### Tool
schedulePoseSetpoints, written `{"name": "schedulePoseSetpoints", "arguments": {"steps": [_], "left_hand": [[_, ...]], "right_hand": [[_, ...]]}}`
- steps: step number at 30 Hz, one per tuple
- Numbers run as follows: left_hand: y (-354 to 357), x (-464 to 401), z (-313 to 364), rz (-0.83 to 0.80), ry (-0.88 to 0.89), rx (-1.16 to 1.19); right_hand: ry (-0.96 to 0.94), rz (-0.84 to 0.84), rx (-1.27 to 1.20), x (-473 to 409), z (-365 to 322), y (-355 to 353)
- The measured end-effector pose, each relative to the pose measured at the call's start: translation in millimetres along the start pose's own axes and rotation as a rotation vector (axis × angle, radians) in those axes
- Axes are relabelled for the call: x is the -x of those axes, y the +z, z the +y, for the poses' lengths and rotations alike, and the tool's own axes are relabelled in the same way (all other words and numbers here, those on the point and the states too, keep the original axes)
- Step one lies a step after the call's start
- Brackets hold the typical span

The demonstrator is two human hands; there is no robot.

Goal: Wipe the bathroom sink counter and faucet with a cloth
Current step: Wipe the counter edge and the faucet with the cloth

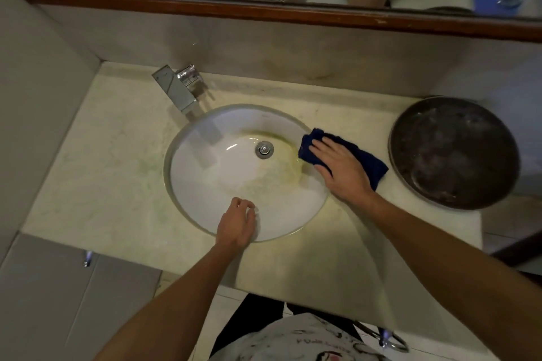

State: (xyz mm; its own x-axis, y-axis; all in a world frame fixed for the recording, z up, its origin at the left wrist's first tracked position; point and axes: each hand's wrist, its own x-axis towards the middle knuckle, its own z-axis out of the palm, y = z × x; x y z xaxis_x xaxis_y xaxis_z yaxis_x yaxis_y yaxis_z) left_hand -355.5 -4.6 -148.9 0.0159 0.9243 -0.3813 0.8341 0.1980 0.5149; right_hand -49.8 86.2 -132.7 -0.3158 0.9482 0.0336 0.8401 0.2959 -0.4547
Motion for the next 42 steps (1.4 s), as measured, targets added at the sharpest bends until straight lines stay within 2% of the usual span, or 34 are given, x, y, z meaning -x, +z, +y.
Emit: {"name": "schedulePoseSetpoints", "arguments": {"steps": [3, 6, 8, 11, 13, 15, 16, 18, 20, 22, 27, 30, 32, 35, 38, 40, 42], "left_hand": [[3, 2, 1, -0.009, -0.021, 0.004], [9, 6, 24, -0.010, -0.094, 0.124], [15, 10, 50, -0.113, -0.120, 0.260], [22, 18, 88, -0.321, -0.156, 0.479], [25, 21, 105, -0.360, -0.190, 0.620], [26, 21, 118, -0.337, -0.231, 0.732], [27, 20, 123, -0.306, -0.227, 0.749], [30, 17, 129, -0.230, -0.200, 0.731], [30, 14, 136, -0.191, -0.177, 0.752], [27, 8, 148, -0.195, -0.114, 0.751], [25, -12, 167, -0.308, 0.014, 0.655], [31, -1, 168, -0.128, 0.052, 0.418], [31, 18, 167, -0.013, 0.060, 0.369], [34, 51, 160, -0.022, 0.296, 0.300], [48, 67, 150, -0.137, 0.578, 0.089], [56, 71, 147, -0.166, 0.626, 0.000], [59, 69, 147, -0.173, 0.605, 0.022]], "right_hand": [[0.020, 0.009, 0.013, 51, -27, 8], [0.073, -0.013, 0.036, 89, -58, 17], [0.133, -0.032, 0.011, 100, -74, 19], [0.257, -0.012, -0.207, 103, -87, 8], [0.356, 0.115, -0.220, 108, -82, -4], [0.515, 0.240, -0.087, 118, -72, -15], [0.611, 0.244, -0.059, 122, -68, -20], [0.736, 0.137, -0.071, 129, -63, -24], [0.758, 0.054, -0.120, 131, -60, -23], [0.794, 0.037, -0.234, 129, -60, -28], [1.055, 0.039, -0.498, 131, -52, -32], [1.192, 0.087, -0.608, 133, -53, -26], [1.249, 0.116, -0.664, 132, -53, -22], [1.263, 0.154, -0.728, 133, -54, -19], [1.261, 0.194, -0.842, 134, -56, -23], [1.263, 0.169, -0.886, 133, -58, -28], [1.261, 0.134, -0.869, 131, -58, -32]]}}
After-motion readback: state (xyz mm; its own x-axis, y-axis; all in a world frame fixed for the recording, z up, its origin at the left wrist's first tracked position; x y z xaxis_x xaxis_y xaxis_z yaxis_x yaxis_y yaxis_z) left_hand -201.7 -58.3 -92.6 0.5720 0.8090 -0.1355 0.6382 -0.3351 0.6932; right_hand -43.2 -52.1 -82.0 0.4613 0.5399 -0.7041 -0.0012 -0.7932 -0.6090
